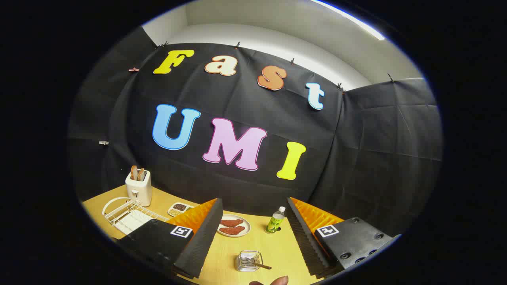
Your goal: Take the plate from the dish rack, then take the spoon from the basket and place it into the plate.
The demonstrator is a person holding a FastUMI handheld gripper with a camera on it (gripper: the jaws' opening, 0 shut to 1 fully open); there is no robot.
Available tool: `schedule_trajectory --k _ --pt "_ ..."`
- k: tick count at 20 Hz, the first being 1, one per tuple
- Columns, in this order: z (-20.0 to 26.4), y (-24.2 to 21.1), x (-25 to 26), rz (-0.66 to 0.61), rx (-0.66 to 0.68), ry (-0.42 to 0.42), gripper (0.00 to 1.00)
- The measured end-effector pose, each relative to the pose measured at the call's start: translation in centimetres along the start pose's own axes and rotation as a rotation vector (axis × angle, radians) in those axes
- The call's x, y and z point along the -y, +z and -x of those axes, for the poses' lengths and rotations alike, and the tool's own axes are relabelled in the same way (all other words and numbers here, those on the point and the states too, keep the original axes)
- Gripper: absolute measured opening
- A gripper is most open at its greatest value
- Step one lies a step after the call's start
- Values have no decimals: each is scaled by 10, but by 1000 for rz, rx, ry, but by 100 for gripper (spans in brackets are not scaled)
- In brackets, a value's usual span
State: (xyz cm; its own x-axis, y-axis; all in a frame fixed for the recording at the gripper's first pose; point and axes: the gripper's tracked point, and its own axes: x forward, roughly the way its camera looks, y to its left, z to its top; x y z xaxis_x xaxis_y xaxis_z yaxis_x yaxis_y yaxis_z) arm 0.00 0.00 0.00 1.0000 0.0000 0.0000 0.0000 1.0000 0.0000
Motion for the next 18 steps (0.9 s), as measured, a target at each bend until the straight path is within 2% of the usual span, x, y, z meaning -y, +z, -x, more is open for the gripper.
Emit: schedule_trajectory --k 15,18 --pt "-2 6 -12 -9 -6 6 97" --pt "-6 7 -27 -27 -21 57 97"
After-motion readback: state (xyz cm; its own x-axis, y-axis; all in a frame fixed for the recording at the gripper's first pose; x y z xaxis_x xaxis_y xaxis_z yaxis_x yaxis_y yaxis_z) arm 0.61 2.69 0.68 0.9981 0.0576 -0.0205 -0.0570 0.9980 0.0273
